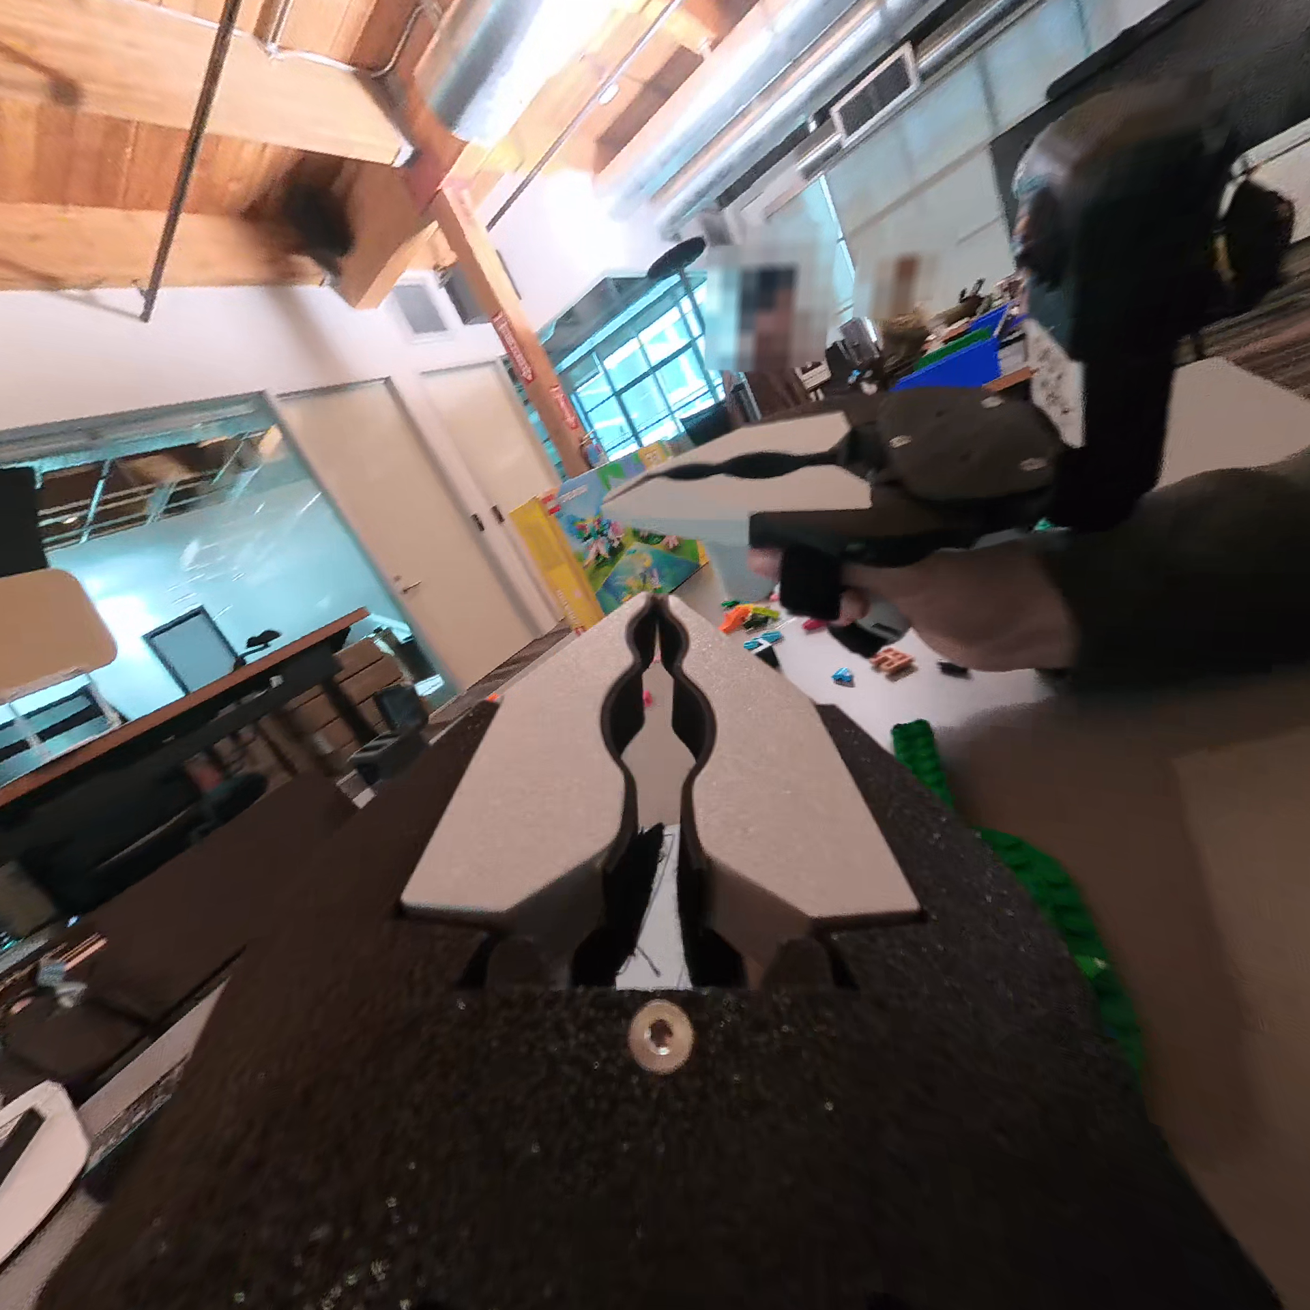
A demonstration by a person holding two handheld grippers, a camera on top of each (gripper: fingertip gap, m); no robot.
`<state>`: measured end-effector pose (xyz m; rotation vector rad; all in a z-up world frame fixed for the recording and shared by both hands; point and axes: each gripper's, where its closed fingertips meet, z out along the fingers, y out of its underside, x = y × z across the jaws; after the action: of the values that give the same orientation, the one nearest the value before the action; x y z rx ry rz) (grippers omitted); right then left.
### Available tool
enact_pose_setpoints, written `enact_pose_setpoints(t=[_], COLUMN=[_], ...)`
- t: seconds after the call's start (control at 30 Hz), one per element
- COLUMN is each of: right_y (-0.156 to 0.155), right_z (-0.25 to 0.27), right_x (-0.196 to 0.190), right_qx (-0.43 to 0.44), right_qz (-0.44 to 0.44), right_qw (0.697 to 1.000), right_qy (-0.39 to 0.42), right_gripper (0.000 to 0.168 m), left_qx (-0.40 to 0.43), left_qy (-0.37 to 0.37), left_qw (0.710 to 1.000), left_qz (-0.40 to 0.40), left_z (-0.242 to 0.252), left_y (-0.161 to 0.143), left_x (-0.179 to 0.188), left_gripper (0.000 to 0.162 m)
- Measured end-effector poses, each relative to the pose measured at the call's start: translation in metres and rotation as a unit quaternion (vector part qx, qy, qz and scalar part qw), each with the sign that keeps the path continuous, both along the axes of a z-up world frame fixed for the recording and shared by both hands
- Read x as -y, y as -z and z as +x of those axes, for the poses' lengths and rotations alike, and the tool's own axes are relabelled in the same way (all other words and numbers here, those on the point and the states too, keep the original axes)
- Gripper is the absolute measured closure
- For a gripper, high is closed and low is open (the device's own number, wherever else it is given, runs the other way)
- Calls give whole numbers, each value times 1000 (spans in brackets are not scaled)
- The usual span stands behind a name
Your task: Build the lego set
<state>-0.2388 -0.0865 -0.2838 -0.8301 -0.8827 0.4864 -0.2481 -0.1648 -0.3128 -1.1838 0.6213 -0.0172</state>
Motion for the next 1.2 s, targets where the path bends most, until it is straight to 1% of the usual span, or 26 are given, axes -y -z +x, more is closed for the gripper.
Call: enact_pose_setpoints(t=[0.07,0.17,0.27,0.73,1.2], right_y=[5,13,18,26,31], right_z=[-6,-15,-20,-23,-24], right_x=[4,10,12,5,-2], right_qx=[12,36,52,60,62], right_qz=[4,22,29,6,-17], right_qw=[1000,999,998,998,998], right_qy=[-10,-18,-20,-27,-25], right_gripper=[168,168,168,168,168], left_qx=[-3,-24,-30,-7,-10], left_qy=[14,15,19,26,29], left_qw=[1000,1000,999,1000,1000], left_qz=[2,-5,5,4,0], left_z=[4,10,13,11,12], left_y=[0,6,5,1,3], left_x=[4,2,5,6,5], left_gripper=[162,162,162,162,162])
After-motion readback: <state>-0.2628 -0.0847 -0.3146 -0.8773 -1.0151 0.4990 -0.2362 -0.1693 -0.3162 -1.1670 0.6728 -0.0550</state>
